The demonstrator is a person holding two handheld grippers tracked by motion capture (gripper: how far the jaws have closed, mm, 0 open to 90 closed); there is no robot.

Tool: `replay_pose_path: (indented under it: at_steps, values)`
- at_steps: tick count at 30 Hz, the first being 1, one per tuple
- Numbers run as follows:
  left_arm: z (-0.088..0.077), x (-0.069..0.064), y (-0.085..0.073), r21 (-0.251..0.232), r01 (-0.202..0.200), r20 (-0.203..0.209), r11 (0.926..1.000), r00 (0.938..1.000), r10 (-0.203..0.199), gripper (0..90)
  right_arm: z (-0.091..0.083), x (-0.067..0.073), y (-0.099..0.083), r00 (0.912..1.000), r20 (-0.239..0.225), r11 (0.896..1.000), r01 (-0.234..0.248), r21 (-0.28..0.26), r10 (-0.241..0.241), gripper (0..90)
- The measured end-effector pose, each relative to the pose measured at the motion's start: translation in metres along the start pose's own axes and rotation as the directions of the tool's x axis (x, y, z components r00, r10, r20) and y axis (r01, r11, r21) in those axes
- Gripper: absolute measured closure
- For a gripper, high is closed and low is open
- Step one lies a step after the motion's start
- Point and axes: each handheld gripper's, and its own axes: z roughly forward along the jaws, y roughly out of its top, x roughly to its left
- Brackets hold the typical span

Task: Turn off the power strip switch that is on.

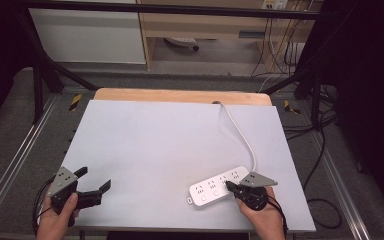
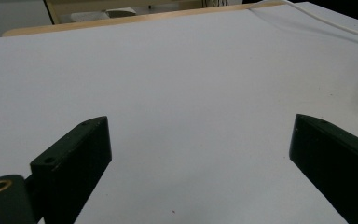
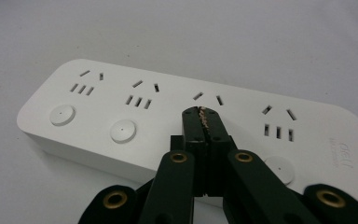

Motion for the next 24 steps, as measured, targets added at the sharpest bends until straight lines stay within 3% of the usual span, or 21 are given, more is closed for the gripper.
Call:
replay_pose_path:
  at_steps: [24]
  values:
    - [-0.0003,0.0011,-0.0001,-0.002,-0.001,-0.001,1.0000,1.0000,0.001,5.4,0.0000,-0.0010,0.0002,1.0000,-0.001,1.000,-0.007,-0.001,0.007,90.0]
